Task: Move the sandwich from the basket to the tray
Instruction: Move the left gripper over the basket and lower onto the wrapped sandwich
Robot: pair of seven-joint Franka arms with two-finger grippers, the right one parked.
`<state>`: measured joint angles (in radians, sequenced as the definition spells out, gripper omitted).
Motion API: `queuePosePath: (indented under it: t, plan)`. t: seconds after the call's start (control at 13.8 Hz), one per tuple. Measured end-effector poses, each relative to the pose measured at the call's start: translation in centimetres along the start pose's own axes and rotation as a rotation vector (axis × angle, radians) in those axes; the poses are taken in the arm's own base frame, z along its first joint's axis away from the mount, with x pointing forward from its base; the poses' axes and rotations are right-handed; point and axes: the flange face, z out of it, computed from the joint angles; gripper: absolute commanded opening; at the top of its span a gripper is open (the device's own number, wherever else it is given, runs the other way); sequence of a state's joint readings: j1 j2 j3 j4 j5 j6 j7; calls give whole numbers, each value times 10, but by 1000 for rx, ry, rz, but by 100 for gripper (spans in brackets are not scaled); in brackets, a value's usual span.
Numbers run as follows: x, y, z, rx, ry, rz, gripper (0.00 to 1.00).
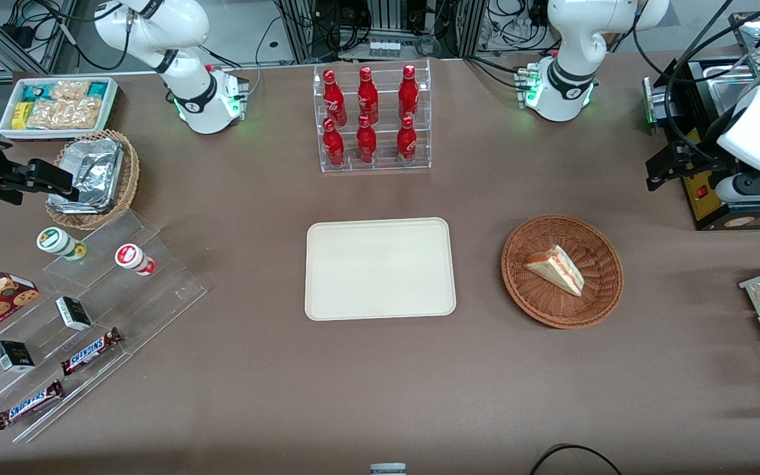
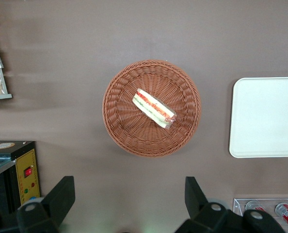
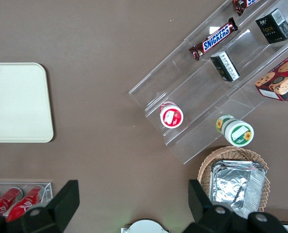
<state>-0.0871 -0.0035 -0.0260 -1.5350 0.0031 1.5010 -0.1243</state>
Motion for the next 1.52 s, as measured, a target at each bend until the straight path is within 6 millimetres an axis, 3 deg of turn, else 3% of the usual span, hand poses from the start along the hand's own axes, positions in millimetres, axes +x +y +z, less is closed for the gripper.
queuePosePath:
  t: [0.29, 0.51, 0.65, 0.87, 1.16, 1.3, 1.52]
  plan:
    - [1, 1, 4, 3, -7, 2, 100]
    - [13, 4, 28, 7, -43, 5, 100]
    - [28, 6, 61, 7, -44, -2, 100]
    - [42, 12, 133, -1, 6, -79, 100]
    - [32, 35, 227, -35, 98, -276, 100]
    - [21, 43, 256, -60, 126, -447, 100]
    - [9, 48, 285, -74, 116, -657, 100]
